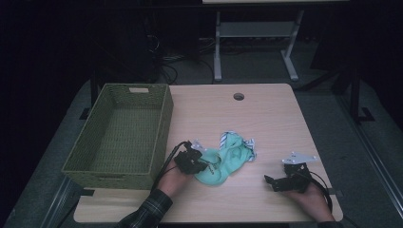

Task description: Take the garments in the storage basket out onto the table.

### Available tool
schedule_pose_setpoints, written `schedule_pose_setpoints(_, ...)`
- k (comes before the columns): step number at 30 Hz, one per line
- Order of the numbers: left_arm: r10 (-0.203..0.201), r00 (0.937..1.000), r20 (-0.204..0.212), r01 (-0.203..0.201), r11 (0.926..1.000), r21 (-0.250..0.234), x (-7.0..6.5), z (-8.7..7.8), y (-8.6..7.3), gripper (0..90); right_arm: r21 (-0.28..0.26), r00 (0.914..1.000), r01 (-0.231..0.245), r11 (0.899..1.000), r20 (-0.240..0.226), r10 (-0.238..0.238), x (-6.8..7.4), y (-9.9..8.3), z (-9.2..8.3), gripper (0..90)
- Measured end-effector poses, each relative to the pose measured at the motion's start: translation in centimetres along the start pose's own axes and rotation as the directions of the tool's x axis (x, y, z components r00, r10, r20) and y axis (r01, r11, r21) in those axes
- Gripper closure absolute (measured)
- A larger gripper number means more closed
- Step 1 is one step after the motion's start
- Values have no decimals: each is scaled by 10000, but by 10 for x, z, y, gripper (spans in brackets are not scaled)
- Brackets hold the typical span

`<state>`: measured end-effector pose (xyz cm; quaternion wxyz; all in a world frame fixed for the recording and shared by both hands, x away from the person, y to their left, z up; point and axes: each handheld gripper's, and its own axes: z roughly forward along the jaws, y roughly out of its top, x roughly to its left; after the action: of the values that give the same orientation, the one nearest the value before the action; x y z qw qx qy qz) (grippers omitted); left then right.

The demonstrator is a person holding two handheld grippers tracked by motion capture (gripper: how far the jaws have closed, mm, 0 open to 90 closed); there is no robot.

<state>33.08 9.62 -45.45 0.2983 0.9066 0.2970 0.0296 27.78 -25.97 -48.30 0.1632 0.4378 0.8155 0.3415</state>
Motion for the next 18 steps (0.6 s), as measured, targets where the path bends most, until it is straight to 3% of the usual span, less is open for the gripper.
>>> schedule_pose_setpoints(10, 762, 9948, 673, -759, 9971, -70, -24, 11, 9, 895, -9, 10000, 9, 10000, 1, -9, 0, 0, 0, 19)
schedule_pose_setpoints(15, 791, 9910, 1083, -751, 9964, -401, -35, 20, 14, 893, -12, 10000, 5, 10000, -44, -5, 0, 1, 1, 19)
schedule_pose_setpoints(18, 957, 9900, 1038, -915, 9948, -445, -40, 21, 16, 877, -13, 10000, 4, 10000, -46, -4, 0, 1, 1, 19)
